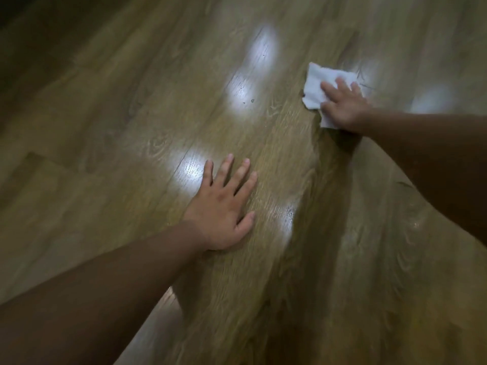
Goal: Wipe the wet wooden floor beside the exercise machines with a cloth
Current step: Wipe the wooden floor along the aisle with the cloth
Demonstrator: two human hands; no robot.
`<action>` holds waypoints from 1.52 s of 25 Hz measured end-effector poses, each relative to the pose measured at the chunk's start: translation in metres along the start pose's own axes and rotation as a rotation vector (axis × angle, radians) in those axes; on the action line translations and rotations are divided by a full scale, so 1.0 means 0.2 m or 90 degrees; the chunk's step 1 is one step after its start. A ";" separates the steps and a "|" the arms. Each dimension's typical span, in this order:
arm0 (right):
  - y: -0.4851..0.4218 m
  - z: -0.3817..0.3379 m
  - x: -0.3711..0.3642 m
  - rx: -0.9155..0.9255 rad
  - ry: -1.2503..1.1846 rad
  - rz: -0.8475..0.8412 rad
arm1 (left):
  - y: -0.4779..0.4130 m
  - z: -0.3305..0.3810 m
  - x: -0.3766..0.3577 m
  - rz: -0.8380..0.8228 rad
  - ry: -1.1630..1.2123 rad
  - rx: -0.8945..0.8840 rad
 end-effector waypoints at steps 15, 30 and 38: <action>0.01 -0.26 -0.06 0.163 0.089 0.087 | 0.00 0.00 0.02 0.004 0.007 -0.006; 0.74 -0.60 -0.38 0.403 0.126 0.000 | -0.01 -0.01 0.04 0.100 0.074 -0.012; 0.06 -0.51 -0.17 0.081 0.032 0.051 | -0.01 -0.01 0.05 0.081 0.084 0.006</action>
Point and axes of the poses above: each hand's wrist, its own y-axis away from the middle knuckle, its own x-axis out of the back of the hand, z = x × y, the point moved 8 cm from there along -y, towards the middle knuckle, and after that the axes turned 10 degrees about x, right-handed, at the moved point
